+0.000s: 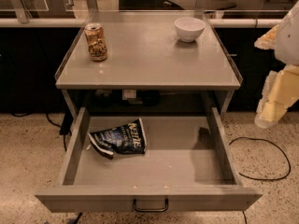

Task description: Pick blue chip bag from top drawer and place on counter

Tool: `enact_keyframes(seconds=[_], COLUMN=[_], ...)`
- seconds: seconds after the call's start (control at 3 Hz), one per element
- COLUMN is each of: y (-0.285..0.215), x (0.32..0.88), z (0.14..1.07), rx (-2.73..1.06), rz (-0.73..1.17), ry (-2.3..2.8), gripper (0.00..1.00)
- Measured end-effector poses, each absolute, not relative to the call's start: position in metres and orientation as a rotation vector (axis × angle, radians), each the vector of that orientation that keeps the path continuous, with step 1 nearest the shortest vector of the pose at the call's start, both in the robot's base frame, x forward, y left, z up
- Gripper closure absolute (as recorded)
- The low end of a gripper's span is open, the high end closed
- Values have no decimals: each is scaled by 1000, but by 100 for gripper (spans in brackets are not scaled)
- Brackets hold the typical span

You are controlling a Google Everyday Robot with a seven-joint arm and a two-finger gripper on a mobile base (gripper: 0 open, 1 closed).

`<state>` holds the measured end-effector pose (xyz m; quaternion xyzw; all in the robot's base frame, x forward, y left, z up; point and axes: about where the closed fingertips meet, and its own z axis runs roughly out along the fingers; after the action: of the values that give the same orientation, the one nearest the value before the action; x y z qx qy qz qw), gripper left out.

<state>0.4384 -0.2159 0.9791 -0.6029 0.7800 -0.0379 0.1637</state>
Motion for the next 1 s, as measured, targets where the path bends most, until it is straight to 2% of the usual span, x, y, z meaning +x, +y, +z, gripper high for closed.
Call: enact_keyframes(seconds=[0.67,1.0], y=[-201,-164], x=[449,465], z=[953,907], rx=[-1734,-1780], rz=[-86,37], ry=[2183,2107], gripper=[0,0])
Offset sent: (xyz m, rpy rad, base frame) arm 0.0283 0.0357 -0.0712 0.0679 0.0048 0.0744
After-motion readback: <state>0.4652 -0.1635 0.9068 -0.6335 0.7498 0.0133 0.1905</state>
